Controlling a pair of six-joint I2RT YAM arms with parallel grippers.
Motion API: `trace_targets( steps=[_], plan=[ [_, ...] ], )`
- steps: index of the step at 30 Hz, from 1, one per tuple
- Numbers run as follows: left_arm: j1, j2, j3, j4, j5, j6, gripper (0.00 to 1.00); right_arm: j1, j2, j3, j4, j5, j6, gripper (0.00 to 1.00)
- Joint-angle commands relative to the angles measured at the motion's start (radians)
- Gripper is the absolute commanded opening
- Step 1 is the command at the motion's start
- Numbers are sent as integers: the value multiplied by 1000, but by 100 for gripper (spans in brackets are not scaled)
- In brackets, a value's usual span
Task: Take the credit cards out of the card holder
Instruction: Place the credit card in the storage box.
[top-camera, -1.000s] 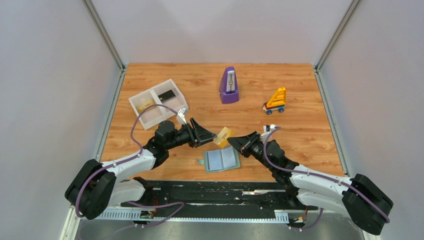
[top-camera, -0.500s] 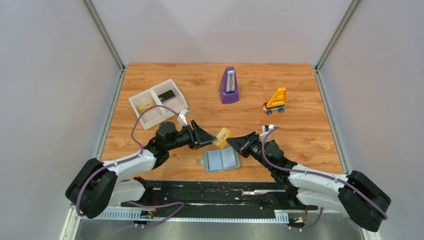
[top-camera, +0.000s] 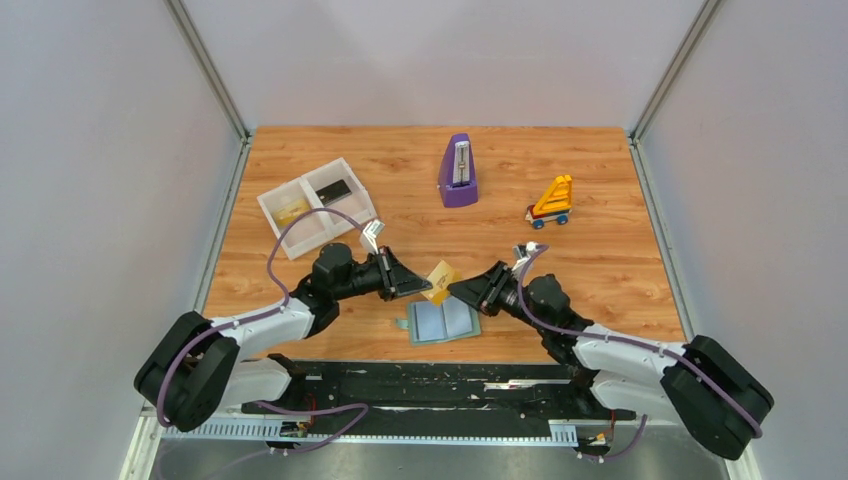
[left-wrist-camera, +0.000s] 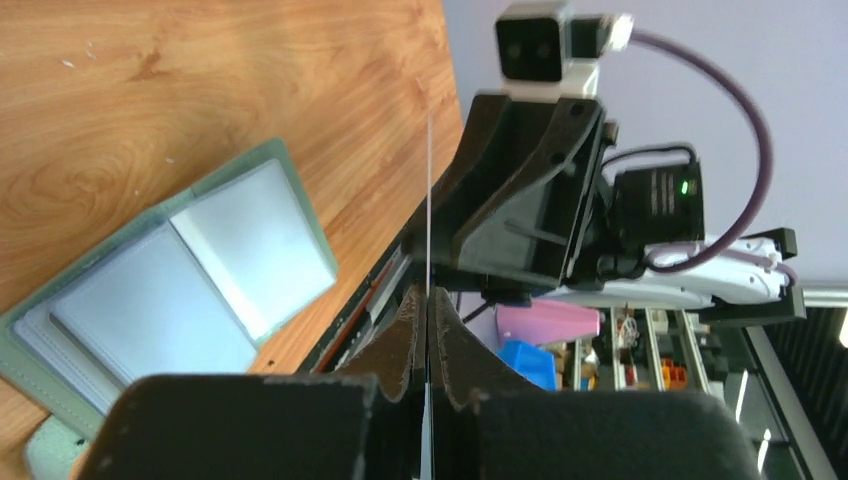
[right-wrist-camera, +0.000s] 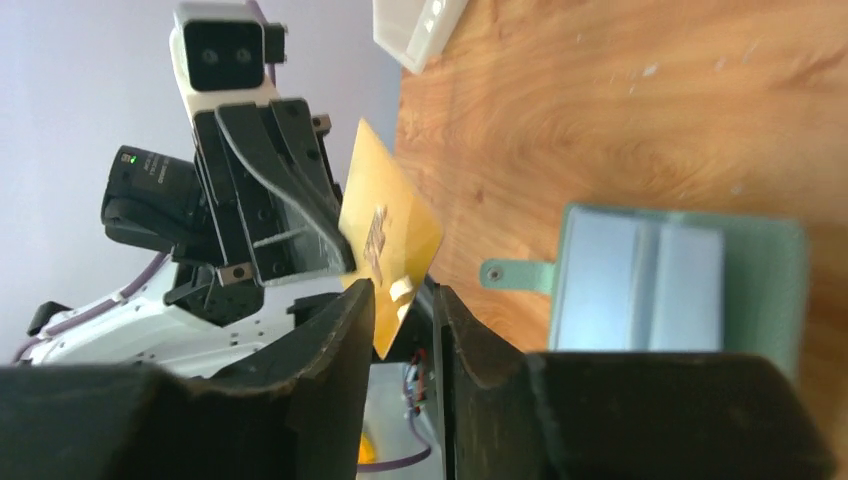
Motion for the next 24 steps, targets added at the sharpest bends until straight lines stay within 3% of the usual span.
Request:
trace_targets(
  steps=[1, 5, 9, 14, 20, 24],
  plan=[
    [-4, -27, 59, -55, 101, 123, 0, -174, -102, 78, -123, -352, -294, 36],
    [-3, -41, 103, -172, 180, 223, 0, -282, -232, 166, -429, -469, -492, 54],
    [-3, -30, 106, -194, 263, 260, 0, -303, -201, 281, -617, -601, -627, 62],
    [-4, 14, 105, -177, 347, 259, 0, -303, -62, 356, -643, -811, -672, 62],
    [-4, 31, 102, -158, 380, 264, 0, -303, 68, 411, -661, -894, -703, 60],
    [-3, 25, 90, -139, 377, 253, 0, -303, 125, 434, -646, -959, -713, 48]
  ],
)
